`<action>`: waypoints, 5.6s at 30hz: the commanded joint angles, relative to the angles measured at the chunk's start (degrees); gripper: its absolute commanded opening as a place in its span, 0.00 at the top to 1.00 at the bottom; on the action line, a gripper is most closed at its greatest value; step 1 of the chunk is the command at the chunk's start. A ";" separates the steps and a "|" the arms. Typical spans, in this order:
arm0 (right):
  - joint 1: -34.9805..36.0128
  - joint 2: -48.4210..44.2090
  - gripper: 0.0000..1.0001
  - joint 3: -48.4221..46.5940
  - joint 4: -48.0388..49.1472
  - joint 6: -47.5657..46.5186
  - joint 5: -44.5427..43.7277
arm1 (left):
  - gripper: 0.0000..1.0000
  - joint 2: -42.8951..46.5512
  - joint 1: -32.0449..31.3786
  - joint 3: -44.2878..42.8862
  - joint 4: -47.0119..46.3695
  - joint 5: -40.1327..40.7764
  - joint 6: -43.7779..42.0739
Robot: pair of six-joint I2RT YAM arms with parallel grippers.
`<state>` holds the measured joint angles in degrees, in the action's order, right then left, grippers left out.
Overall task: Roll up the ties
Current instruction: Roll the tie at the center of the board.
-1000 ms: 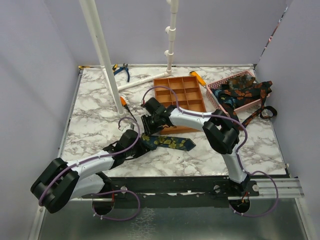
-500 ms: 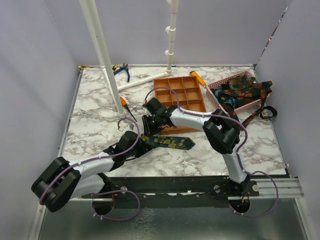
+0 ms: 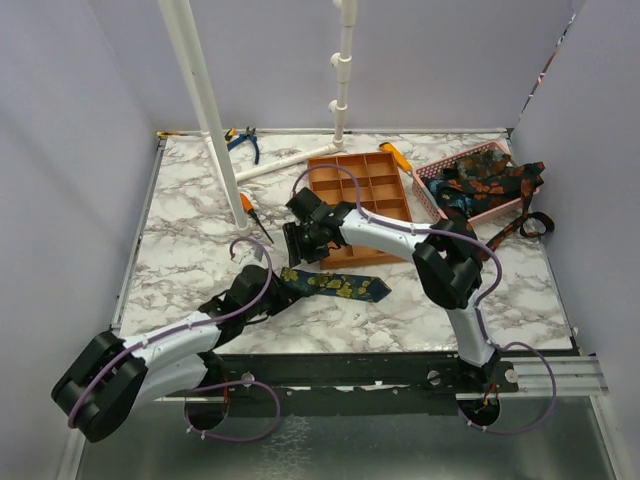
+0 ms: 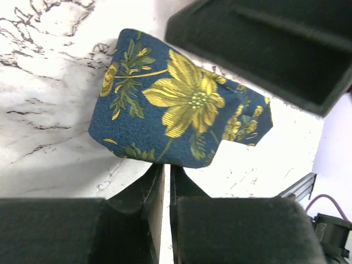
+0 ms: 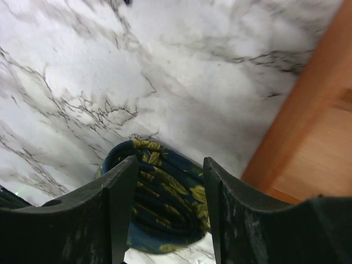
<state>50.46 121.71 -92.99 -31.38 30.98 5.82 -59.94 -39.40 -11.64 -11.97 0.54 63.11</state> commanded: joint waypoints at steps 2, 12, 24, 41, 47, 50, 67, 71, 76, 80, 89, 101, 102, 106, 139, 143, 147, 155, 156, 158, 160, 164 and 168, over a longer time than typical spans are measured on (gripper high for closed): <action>-1.60 -8.20 0.44 -3.90 -5.19 -1.07 -9.25 | 0.88 7.53 0.02 0.72 7.58 0.27 -2.73; -1.51 -31.80 0.51 29.84 19.75 1.86 4.52 | 0.73 20.85 0.45 -8.05 24.51 -1.29 -9.42; 0.69 -30.29 0.58 39.58 33.47 11.14 7.90 | 0.34 6.30 9.90 -24.95 29.97 3.07 -24.46; 0.56 -22.78 0.67 39.59 28.89 13.79 1.15 | 0.01 0.20 18.42 -20.65 27.69 -8.13 -28.43; 0.56 -22.01 0.67 40.57 28.81 13.33 0.60 | 0.01 -3.30 18.92 -18.92 20.90 -17.72 -28.66; 0.40 -21.33 0.68 41.18 29.33 13.27 0.83 | 0.01 -3.93 18.92 -18.07 18.59 -20.52 -28.70; -2.86 -20.76 0.69 46.90 35.55 13.71 5.92 | 0.08 -9.31 18.92 -14.71 9.62 -27.09 -30.34; -4.01 -20.65 0.69 48.42 37.95 13.34 8.96 | 0.13 -10.42 18.92 -13.94 7.53 -29.08 -30.10; -4.96 -19.75 0.69 49.52 40.16 13.39 12.21 | 0.21 -11.79 18.92 -12.65 2.81 -32.14 -28.71; -5.21 -19.37 0.69 49.39 40.82 13.31 13.56 | 0.30 -14.17 18.76 -12.58 0.64 -34.03 -27.95; -5.71 -18.06 0.69 48.37 42.26 13.75 15.88 | 0.49 -14.04 15.76 -11.74 -2.11 -36.36 -27.32; -5.81 -20.29 0.68 47.83 40.93 13.17 15.41 | 0.81 -11.25 13.95 -11.30 -0.21 -34.02 -26.68; -5.81 -21.15 0.67 48.08 40.63 12.95 15.03 | 0.83 -10.39 13.79 -11.30 0.90 -32.69 -26.64; -5.81 -24.34 0.61 48.75 38.88 12.87 13.95 | 0.95 -8.12 12.59 -11.89 4.60 -28.48 -25.98; -4.08 -30.90 0.81 59.16 31.90 12.04 0.24 | 1.00 -2.78 11.67 -10.55 11.73 -3.79 -11.86; -3.95 -31.85 0.80 59.61 31.75 12.46 0.28 | 1.00 -6.04 11.54 -16.72 20.75 -1.02 -16.78; -3.71 -34.17 0.77 59.01 29.82 12.59 -0.38 | 1.00 -10.82 11.13 -24.40 31.78 5.32 -22.49; -3.18 -39.07 0.75 58.79 27.15 12.38 -0.44 | 1.00 -18.31 8.00 -34.99 44.68 14.83 -26.80; -3.06 -39.95 0.75 58.88 26.80 12.43 -0.50 | 1.00 -19.07 7.09 -35.93 45.53 16.10 -26.89; -2.98 -41.46 0.75 59.18 26.08 12.31 -0.83 | 1.00 -20.83 5.19 -37.86 47.58 18.92 -26.82; -2.91 -43.17 0.74 59.68 25.20 12.30 -1.34 | 1.00 -22.97 3.29 -40.11 49.91 22.51 -26.69; -2.84 -46.28 0.74 62.07 24.48 12.34 -1.83 | 1.00 -27.50 -0.46 -44.62 55.25 28.43 -25.15; -2.89 -48.78 0.74 64.97 24.53 12.85 -1.70 | 1.00 -30.99 -4.13 -48.98 58.56 32.85 -22.40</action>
<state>47.27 75.13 -30.98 -4.43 43.90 5.93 -87.61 -40.40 -56.99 38.33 24.23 38.46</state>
